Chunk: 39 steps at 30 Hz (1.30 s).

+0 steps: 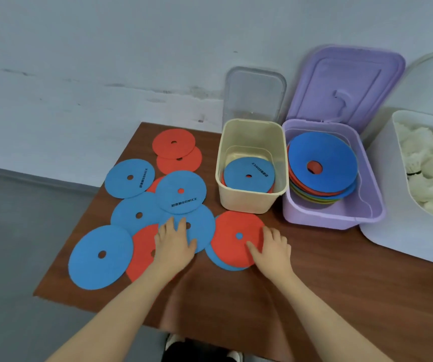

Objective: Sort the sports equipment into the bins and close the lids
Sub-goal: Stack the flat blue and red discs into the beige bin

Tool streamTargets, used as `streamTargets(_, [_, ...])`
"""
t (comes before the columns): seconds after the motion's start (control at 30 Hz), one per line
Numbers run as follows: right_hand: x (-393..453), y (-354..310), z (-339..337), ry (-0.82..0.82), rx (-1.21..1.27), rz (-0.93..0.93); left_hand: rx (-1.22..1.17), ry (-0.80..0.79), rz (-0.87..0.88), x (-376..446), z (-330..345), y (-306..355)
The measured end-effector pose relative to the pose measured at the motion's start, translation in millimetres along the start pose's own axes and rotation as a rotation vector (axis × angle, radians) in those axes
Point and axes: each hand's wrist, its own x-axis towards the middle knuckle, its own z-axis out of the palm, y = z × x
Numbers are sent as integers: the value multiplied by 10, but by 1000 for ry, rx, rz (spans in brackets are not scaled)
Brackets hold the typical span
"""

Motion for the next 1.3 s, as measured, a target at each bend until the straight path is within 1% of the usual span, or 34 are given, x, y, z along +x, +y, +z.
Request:
streamTargets(0.07, [-11, -45, 106, -7, 17, 70, 10, -49, -33, 17, 74, -111])
streamTargets(0.2, [-30, -256, 297, 42, 23, 168, -10, -113, -60, 129, 138, -287])
streamTargets(0.33, [-26, -429, 417, 105, 33, 259, -42, -124, -61, 296, 150, -420])
streamTargets(0.5, [-65, -394, 469, 85, 2, 256, -119, -59, -23, 326, 193, -467])
streamTargets(0.63, [-88, -366, 454, 66, 49, 250, -167, -51, 110, 246, 292, -435])
streamTargets(0.7, [-120, -340, 447, 99, 102, 241, -187, -73, 156, 203, 346, -363])
streamTargets(0.8, [-215, -293, 438, 161, 207, 240, -221, -90, 177, 135, 414, -283])
streamTargets(0.87, [-225, -282, 396, 177, 251, 251, -208, -83, 197, 89, 431, -260])
streamTargets(1.0, [-110, -301, 315, 177, 244, 306, -121, -35, 322, -3, 450, -186])
streamTargets(1.1, [-37, -326, 331, 154, 165, 294, -119, 3, 271, 53, 420, -93])
streamTargets(1.2, [-44, -333, 408, 160, 80, 271, -90, -88, 269, 185, 417, -17])
streamTargets(1.3, [-80, -305, 469, 161, 67, 299, -49, -214, 295, 253, 449, 65])
